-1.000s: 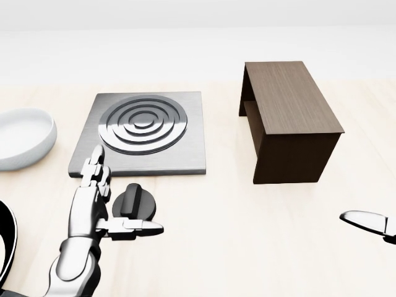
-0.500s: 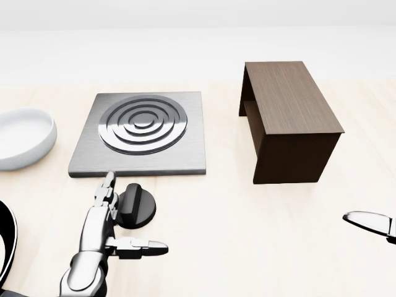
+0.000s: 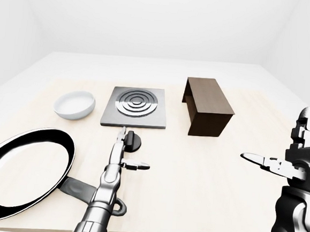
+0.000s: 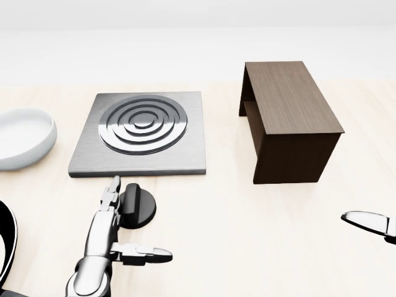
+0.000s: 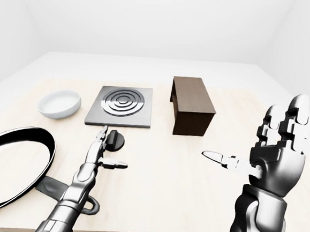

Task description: Turn on the stove.

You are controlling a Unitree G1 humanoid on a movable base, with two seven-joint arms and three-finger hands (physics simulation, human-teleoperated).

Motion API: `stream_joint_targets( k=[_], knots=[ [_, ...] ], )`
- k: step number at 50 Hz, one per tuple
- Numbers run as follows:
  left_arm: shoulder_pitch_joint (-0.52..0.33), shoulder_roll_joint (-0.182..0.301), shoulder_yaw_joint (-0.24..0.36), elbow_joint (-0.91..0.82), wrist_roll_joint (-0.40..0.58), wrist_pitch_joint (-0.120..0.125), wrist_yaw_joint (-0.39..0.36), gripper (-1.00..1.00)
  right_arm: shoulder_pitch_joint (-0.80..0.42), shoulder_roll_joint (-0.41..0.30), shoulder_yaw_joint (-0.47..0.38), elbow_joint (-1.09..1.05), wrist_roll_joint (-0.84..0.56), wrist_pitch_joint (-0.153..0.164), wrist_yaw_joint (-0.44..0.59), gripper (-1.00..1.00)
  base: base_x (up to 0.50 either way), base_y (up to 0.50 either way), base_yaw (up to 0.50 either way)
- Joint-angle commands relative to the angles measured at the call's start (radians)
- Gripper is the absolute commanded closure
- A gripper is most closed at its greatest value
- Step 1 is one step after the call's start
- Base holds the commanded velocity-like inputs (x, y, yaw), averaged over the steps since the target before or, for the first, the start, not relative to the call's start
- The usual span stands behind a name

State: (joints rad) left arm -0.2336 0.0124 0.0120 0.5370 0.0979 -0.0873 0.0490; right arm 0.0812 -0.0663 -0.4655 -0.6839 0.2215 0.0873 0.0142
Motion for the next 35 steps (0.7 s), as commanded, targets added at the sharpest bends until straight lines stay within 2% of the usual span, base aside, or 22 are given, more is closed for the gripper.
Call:
stream_joint_targets(
  k=[1,21,35],
  knots=[
    [0.054,-0.022,-0.03,0.006,-0.009,0.0,-0.037,-1.0,-0.001,-0.001,0.001,0.002,0.0,0.0,-0.001,-1.0,0.0,0.0,0.0],
    [0.132,-0.045,-0.073,-0.142,0.009,0.0,-0.068,-1.0,-0.004,-0.004,-0.003,0.0,0.003,0.0,-0.003,-1.0,0.0,0.0,0.0],
    [0.141,-0.051,-0.085,-0.137,0.02,0.0,-0.067,-1.0,0.0,-0.001,-0.002,0.009,0.0,0.0,0.001,-1.0,0.0,0.0,0.0]
  ],
)
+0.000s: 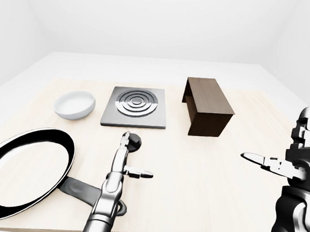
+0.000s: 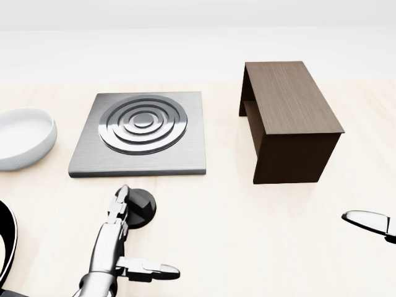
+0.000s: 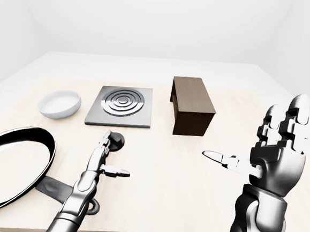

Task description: Turn on the stove.

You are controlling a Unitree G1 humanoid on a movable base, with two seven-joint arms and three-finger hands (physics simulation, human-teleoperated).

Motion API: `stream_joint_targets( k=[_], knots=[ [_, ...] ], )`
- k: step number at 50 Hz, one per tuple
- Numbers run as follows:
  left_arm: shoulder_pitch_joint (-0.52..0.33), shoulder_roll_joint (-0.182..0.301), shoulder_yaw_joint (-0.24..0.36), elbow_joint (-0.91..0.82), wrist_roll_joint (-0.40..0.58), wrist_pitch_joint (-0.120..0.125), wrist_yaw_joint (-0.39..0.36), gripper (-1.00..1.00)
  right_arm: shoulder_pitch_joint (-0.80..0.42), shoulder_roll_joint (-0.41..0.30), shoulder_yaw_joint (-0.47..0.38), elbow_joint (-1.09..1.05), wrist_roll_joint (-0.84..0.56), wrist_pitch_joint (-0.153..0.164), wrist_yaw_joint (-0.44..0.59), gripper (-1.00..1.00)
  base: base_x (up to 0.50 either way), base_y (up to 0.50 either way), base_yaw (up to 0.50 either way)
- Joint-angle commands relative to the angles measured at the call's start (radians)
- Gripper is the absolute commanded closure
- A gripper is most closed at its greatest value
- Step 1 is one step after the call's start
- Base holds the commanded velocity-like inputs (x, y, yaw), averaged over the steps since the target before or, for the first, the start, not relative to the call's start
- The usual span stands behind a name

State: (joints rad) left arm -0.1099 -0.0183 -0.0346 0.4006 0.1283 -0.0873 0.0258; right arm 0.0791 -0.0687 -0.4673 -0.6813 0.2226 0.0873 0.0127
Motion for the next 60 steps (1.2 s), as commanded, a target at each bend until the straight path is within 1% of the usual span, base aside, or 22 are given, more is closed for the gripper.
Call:
stream_joint_targets(
  k=[1,4,7,22,30,37,47,48,50,54,55,56,57,58,59,60],
  knots=[
    [0.022,-0.021,-0.04,-0.009,-0.01,0.0,-0.045,-1.0,0.002,0.001,0.0,0.002,0.0,0.0,0.001,-1.0,0.0,0.0,0.0],
    [0.021,-0.021,-0.041,-0.003,-0.009,0.0,-0.045,-1.0,0.002,0.002,0.0,0.004,-0.001,0.0,0.001,-1.0,0.0,0.0,0.0],
    [0.001,-0.023,-0.038,0.039,-0.004,0.0,-0.037,-1.0,0.002,0.002,0.001,-0.001,-0.001,0.0,0.0,-1.0,0.0,0.0,0.0],
    [-0.012,-0.034,-0.05,-0.005,0.005,0.0,-0.034,-1.0,0.002,0.001,0.001,0.008,0.0,0.0,0.001,-1.0,0.0,0.0,-0.01],
    [0.042,-0.053,-0.1,-0.111,0.024,0.0,-0.041,-1.0,0.003,0.0,-0.006,-0.002,0.006,0.0,0.001,-1.0,0.0,0.0,0.0],
    [0.049,-0.057,-0.115,-0.129,0.025,0.0,-0.045,-1.0,0.005,0.002,-0.006,-0.002,0.005,0.0,0.003,-1.0,0.0,0.0,0.0],
    [0.059,-0.07,-0.153,-0.209,0.043,0.0,-0.044,-1.0,0.004,0.001,-0.009,0.001,0.008,0.0,0.004,-1.0,0.0,0.0,0.0],
    [0.065,-0.07,-0.158,-0.225,0.046,0.003,-0.045,-1.0,0.004,0.001,-0.01,0.0,0.009,0.0,0.003,-1.0,0.0,0.0,0.0],
    [0.078,-0.07,-0.168,-0.258,0.045,0.019,-0.051,-1.0,0.003,0.001,-0.009,0.001,0.008,0.0,0.002,-1.0,0.0,0.0,0.0],
    [0.098,-0.067,-0.183,-0.298,0.043,0.032,-0.056,-1.0,0.003,0.001,-0.006,0.004,0.007,0.0,0.002,-1.0,0.0,0.0,0.0],
    [0.11,-0.066,-0.189,-0.331,0.038,0.051,-0.062,-1.0,0.003,0.0,-0.008,0.002,0.008,0.0,0.002,-1.0,0.0,0.0,0.0],
    [0.11,-0.066,-0.19,-0.334,0.037,0.052,-0.062,-1.0,0.003,0.0,-0.008,0.002,0.008,0.0,0.002,-1.0,0.0,0.0,0.0],
    [0.128,-0.065,-0.2,-0.387,0.026,0.083,-0.074,-1.0,0.004,0.001,-0.007,0.002,0.007,0.0,0.002,-1.0,0.0,0.0,0.0],
    [0.135,-0.062,-0.206,-0.408,0.023,0.093,-0.075,-1.0,0.003,0.001,-0.006,0.004,0.007,0.0,0.002,-1.0,0.0,0.0,0.0],
    [0.146,-0.058,-0.215,-0.441,0.021,0.109,-0.076,-1.0,0.003,0.001,-0.006,0.005,0.006,0.0,0.002,-1.0,0.0,0.0,0.0],
    [0.162,-0.054,-0.226,-0.488,0.016,0.13,-0.081,-1.0,0.004,0.001,-0.006,0.005,0.007,0.0,0.002,-1.0,0.0,0.0,0.0]
  ],
)
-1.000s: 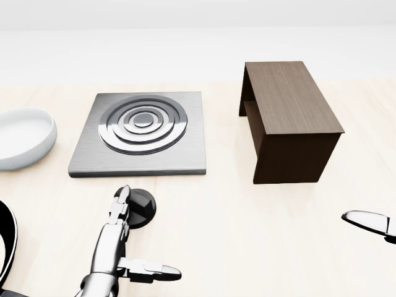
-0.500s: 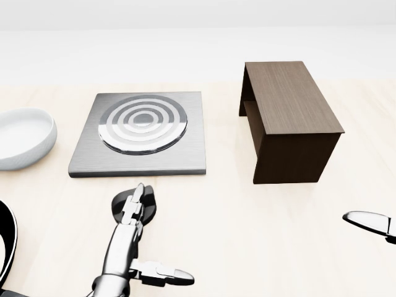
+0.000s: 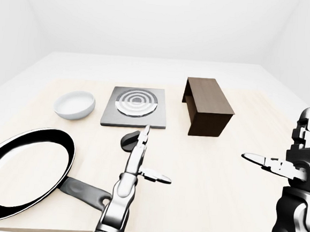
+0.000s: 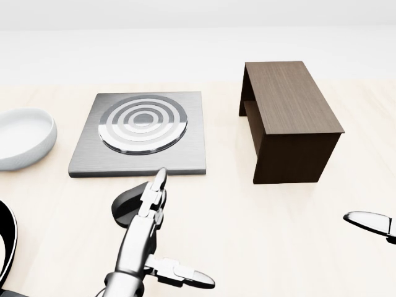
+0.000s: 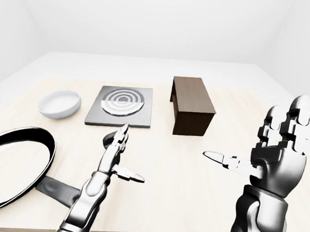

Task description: Turn on the stove.

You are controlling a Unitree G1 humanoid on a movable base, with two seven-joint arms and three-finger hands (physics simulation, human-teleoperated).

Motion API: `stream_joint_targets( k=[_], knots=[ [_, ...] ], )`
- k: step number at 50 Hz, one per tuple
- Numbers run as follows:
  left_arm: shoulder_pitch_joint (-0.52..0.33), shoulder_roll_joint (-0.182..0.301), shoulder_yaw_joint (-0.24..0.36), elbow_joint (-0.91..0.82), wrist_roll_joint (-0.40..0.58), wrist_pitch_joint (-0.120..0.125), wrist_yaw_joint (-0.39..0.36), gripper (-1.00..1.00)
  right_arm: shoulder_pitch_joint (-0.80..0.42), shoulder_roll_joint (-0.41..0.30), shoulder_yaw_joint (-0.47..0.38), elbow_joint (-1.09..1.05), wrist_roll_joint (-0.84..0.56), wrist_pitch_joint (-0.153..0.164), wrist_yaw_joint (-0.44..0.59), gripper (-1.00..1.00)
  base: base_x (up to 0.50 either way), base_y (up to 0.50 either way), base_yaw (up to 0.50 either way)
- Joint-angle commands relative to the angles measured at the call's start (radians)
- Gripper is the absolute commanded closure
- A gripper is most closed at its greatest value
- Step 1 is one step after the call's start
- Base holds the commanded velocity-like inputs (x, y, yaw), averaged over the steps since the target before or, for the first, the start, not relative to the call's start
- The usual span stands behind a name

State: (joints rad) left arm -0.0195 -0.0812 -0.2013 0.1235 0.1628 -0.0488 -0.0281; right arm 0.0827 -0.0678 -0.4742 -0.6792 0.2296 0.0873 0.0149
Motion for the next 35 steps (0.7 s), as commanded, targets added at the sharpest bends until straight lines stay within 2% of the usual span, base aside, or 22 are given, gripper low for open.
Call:
stream_joint_targets(
  k=[1,2,3,9,13,21,35],
  knots=[
    [0.082,0.014,-0.068,-0.246,-0.025,0.107,-0.029,-1.0,0.0,0.0,0.001,0.001,0.0,0.0,-0.001,-1.0,0.0,0.0,0.0],
    [0.099,0.019,-0.079,-0.301,-0.033,0.135,-0.033,-1.0,0.0,0.0,0.0,0.002,0.0,0.0,0.0,-1.0,0.0,0.0,0.0],
    [0.108,0.025,-0.087,-0.332,-0.039,0.136,-0.031,-1.0,0.0,-0.001,-0.001,0.0,0.002,0.0,0.0,-1.0,0.0,0.0,0.0],
    [0.158,0.064,-0.122,-0.508,-0.073,0.136,-0.02,-1.0,-0.001,-0.001,0.002,0.001,0.0,0.0,-0.001,-1.0,0.0,0.0,0.0],
    [0.175,0.087,-0.106,-0.547,-0.076,0.136,0.0,-1.0,0.0,0.001,0.003,0.002,-0.001,0.0,0.0,-1.0,0.0,0.0,0.0],
    [0.176,0.092,-0.048,-0.66,-0.133,0.136,-0.005,-1.0,0.002,0.001,0.002,-0.003,0.001,0.0,0.001,-1.0,0.0,0.0,0.0],
    [0.195,0.097,-0.048,-0.742,-0.145,0.136,0.032,-1.0,0.003,0.003,0.005,-0.001,-0.003,0.0,0.002,-1.0,0.0,0.0,0.0]
  ],
)
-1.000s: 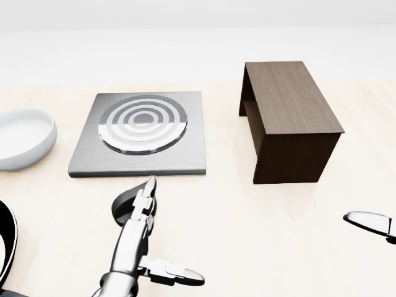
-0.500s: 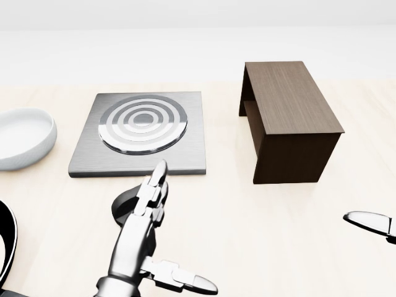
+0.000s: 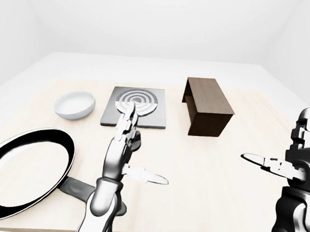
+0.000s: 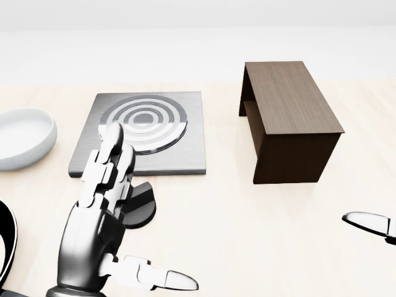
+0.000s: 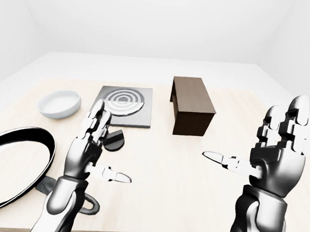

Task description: Turn on the stove.

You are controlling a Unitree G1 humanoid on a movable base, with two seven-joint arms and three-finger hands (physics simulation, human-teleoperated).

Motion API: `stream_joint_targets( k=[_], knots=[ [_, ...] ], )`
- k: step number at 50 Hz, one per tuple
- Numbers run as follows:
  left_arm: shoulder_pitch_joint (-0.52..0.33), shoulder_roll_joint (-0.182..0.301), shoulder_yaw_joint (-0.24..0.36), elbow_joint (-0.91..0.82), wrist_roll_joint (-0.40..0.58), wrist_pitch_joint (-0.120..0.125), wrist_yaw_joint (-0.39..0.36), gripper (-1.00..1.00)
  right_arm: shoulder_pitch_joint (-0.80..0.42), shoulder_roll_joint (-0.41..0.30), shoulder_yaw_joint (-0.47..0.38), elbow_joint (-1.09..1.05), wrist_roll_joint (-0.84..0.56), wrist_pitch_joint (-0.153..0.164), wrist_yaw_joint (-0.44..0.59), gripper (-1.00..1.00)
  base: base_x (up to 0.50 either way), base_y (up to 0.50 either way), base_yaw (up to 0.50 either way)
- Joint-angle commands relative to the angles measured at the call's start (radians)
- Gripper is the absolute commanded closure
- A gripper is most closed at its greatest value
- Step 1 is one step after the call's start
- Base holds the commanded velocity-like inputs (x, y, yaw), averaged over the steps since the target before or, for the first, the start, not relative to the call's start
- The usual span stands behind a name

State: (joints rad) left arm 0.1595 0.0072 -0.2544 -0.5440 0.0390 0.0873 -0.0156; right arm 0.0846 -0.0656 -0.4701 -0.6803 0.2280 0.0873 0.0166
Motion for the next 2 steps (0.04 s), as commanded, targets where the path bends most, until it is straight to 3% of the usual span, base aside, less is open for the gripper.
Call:
stream_joint_targets(
  k=[1,2],
  knots=[
    [0.017,0.009,0.004,-0.075,-0.021,0.0,0.02,-1.0,0.0,0.001,0.001,0.002,-0.002,0.0,0.001,-1.0,0.0,0.0,0.0],
    [0.017,0.009,0.004,-0.078,-0.021,0.0,0.022,-1.0,-0.001,0.001,0.003,0.005,-0.003,0.0,0.0,-1.0,0.0,0.0,0.0]
  ],
)
